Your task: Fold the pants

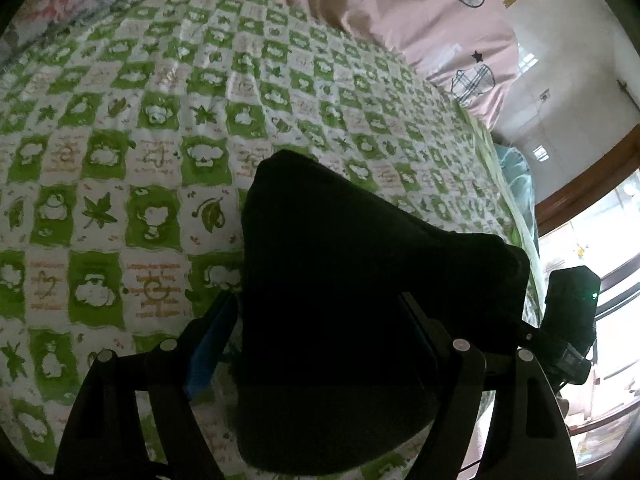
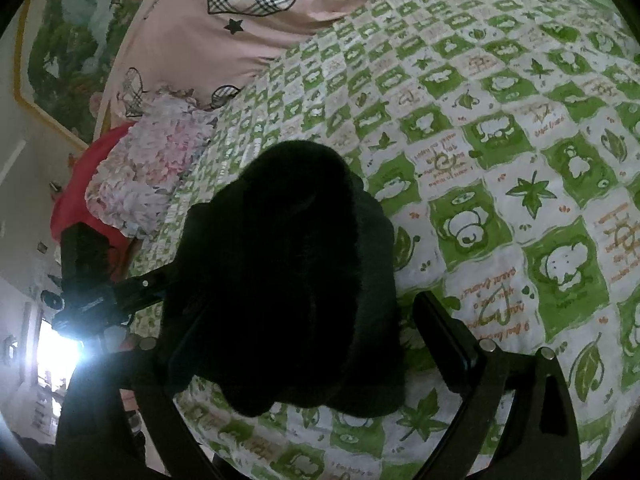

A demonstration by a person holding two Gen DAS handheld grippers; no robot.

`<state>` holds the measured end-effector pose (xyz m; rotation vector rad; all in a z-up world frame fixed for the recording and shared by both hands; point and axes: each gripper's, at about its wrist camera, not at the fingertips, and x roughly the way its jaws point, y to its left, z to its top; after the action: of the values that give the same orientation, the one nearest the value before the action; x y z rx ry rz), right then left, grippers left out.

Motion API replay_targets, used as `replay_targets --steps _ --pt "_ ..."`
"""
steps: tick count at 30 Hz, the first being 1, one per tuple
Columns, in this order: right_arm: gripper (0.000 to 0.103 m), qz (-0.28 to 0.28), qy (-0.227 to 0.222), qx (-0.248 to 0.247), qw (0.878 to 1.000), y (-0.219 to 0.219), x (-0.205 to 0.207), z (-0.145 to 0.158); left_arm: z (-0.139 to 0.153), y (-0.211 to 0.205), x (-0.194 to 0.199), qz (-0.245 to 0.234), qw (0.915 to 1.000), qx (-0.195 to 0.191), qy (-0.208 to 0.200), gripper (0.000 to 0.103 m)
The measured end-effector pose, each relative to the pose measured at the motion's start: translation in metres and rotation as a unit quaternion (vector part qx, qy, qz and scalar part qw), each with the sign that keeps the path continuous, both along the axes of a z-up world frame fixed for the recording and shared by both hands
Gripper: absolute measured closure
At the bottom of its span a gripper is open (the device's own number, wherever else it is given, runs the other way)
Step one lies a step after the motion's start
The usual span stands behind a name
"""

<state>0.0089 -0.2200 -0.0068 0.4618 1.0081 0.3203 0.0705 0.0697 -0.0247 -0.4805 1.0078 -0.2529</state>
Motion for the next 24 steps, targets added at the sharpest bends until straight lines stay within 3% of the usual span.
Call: replay_targets --steps 10,17,24 --pt "0.007 0.004 0.004 0.009 1.0 -0.002 0.007 -0.004 -0.015 0.005 0.011 0.01 0.9995 -0.027 0.013 0.023" --pt "0.007 0.012 -0.003 0.012 1.0 -0.002 0.011 -0.006 -0.019 0.016 0.012 0.015 0.9979 -0.062 0.01 0.048" --pt "0.007 0.017 -0.004 0.031 0.999 -0.005 0.015 -0.009 -0.024 0.025 0.007 0.024 0.996 -0.086 0.004 0.057"
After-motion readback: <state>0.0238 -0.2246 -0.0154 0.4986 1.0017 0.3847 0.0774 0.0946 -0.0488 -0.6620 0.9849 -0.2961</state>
